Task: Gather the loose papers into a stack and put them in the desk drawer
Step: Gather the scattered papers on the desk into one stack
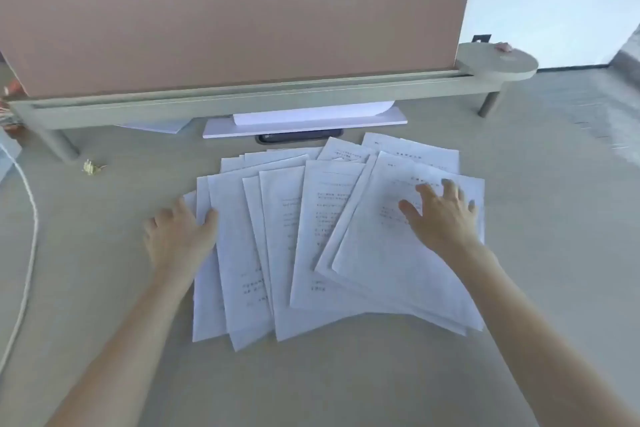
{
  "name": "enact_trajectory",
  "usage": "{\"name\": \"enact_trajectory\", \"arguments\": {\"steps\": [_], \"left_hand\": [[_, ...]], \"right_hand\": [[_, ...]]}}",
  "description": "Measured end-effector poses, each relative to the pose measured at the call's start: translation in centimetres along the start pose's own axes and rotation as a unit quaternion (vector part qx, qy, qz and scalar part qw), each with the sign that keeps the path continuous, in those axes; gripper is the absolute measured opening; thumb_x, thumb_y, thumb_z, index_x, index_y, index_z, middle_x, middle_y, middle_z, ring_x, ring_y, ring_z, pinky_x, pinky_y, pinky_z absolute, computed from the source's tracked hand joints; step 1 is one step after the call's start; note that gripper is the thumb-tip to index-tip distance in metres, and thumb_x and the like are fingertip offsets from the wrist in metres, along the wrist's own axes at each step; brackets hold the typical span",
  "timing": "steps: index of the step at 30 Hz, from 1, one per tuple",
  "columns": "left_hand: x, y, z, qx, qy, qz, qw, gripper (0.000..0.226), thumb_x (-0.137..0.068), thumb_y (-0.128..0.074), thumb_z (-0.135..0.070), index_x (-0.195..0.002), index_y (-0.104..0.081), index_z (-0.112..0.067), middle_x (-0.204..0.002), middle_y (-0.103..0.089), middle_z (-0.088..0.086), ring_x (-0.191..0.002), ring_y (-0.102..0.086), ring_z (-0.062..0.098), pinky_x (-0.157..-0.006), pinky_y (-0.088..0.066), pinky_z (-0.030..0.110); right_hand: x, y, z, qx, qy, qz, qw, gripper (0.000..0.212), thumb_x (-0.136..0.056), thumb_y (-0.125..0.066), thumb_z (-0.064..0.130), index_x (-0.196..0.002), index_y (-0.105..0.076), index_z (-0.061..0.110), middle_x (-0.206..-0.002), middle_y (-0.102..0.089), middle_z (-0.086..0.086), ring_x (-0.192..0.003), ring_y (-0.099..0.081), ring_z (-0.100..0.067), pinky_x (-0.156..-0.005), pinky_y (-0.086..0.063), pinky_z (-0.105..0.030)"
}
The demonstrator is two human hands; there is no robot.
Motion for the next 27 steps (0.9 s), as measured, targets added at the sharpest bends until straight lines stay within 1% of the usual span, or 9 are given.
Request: {"name": "enact_trajectory", "arguments": {"steps": [4, 7, 12, 15, 17, 20, 22, 25, 27], "left_hand": [[1.3, 0.8, -0.6, 0.06, 0.03, 0.057, 0.996, 0.057, -0.091, -0.05, -0.042, -0.132, -0.046, -0.003, -0.128, -0.055, 0.025, -0.125, -0.045, 0.043, -0.101, -0.034, 0.045], [2.7, 1.0, -1.8, 0.131, 0.03, 0.087, 0.987, 0.058, -0.091, -0.053, -0.031, -0.144, -0.04, -0.009, -0.138, -0.051, 0.019, -0.134, -0.036, 0.038, -0.105, -0.032, 0.042], [4.1, 1.6, -3.8, 0.17, 0.045, 0.095, 0.98, 0.023, -0.094, -0.052, -0.019, -0.116, -0.058, -0.015, -0.127, -0.056, 0.014, -0.133, -0.043, 0.036, -0.107, -0.032, 0.037], [3.3, 0.8, -4.7, 0.241, 0.065, 0.114, 0.962, 0.056, -0.092, -0.053, -0.022, -0.146, -0.043, -0.017, -0.15, -0.047, 0.008, -0.141, -0.036, 0.032, -0.106, -0.036, 0.039], [2.0, 0.1, -4.9, 0.258, 0.067, 0.109, 0.958, 0.063, -0.091, -0.055, -0.024, -0.15, -0.037, -0.019, -0.152, -0.044, 0.005, -0.142, -0.033, 0.031, -0.107, -0.036, 0.04], [1.1, 0.7, -4.8, 0.234, 0.069, 0.079, 0.967, 0.042, -0.087, -0.06, -0.022, -0.125, -0.05, -0.007, -0.112, -0.061, 0.007, -0.119, -0.054, 0.034, -0.104, -0.041, 0.042], [-1.0, 0.3, -3.5, 0.286, 0.103, 0.092, 0.948, 0.026, -0.084, -0.064, -0.018, -0.101, -0.045, -0.011, -0.083, -0.048, -0.003, -0.095, -0.058, 0.03, -0.087, -0.048, 0.041], [-1.0, 0.5, -3.8, 0.376, 0.123, 0.131, 0.909, 0.024, -0.084, -0.069, -0.01, -0.085, -0.045, -0.014, -0.079, -0.047, 0.003, -0.065, -0.048, 0.021, -0.056, -0.038, 0.03], [-0.4, 1.0, -3.9, 0.391, 0.129, 0.152, 0.898, 0.024, -0.088, -0.07, -0.011, -0.098, -0.049, -0.01, -0.092, -0.051, 0.006, -0.073, -0.049, 0.021, -0.064, -0.038, 0.029]], "right_hand": [[1.6, -0.2, -2.6, 0.023, -0.12, 0.086, 0.989, 0.069, -0.093, -0.025, 0.071, -0.145, -0.042, 0.028, -0.162, -0.019, -0.027, -0.147, -0.016, -0.047, -0.115, -0.013, -0.067], [2.1, -1.7, -2.2, -0.011, -0.084, 0.077, 0.993, 0.066, -0.093, -0.023, 0.067, -0.149, -0.032, 0.033, -0.165, -0.008, -0.027, -0.148, -0.004, -0.052, -0.118, -0.002, -0.063], [2.2, -2.5, 0.9, -0.008, -0.025, 0.062, 0.998, 0.066, -0.095, -0.024, 0.066, -0.15, -0.032, 0.031, -0.164, -0.011, -0.029, -0.146, -0.004, -0.057, -0.12, -0.002, -0.059], [1.5, -3.0, 3.5, -0.017, 0.028, 0.075, 0.997, 0.067, -0.094, -0.023, 0.068, -0.15, -0.032, 0.033, -0.163, -0.014, -0.025, -0.146, -0.008, -0.053, -0.121, -0.004, -0.055], [0.5, -2.8, 4.5, -0.027, 0.04, 0.067, 0.997, 0.067, -0.094, -0.023, 0.069, -0.148, -0.038, 0.032, -0.159, -0.022, -0.022, -0.144, -0.019, -0.047, -0.118, -0.015, -0.053], [-0.7, -1.6, 3.4, -0.014, -0.019, 0.038, 0.999, 0.075, -0.095, -0.02, 0.072, -0.152, -0.035, 0.027, -0.162, -0.02, -0.028, -0.149, -0.017, -0.044, -0.116, -0.018, -0.056], [-2.3, -2.5, 3.9, 0.007, -0.056, 0.065, 0.996, 0.079, -0.092, -0.018, 0.075, -0.156, -0.027, 0.028, -0.163, -0.014, -0.032, -0.15, -0.011, -0.047, -0.117, -0.01, -0.06], [-1.7, -2.8, 3.4, 0.011, -0.064, 0.059, 0.996, 0.078, -0.091, -0.021, 0.076, -0.154, -0.028, 0.029, -0.159, -0.025, -0.03, -0.144, -0.022, -0.044, -0.113, -0.017, -0.054], [-1.2, -2.5, 4.0, -0.018, -0.047, 0.047, 0.998, 0.077, -0.093, -0.029, 0.073, -0.154, -0.029, 0.026, -0.154, -0.037, -0.024, -0.14, -0.033, -0.04, -0.111, -0.025, -0.049]]}}
Point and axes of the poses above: each hand's wrist, its own x-axis away from the middle knuckle, its own y-axis out of the back of the hand, z = x × y, the point moved 1 cm from there along -x, towards the middle knuckle
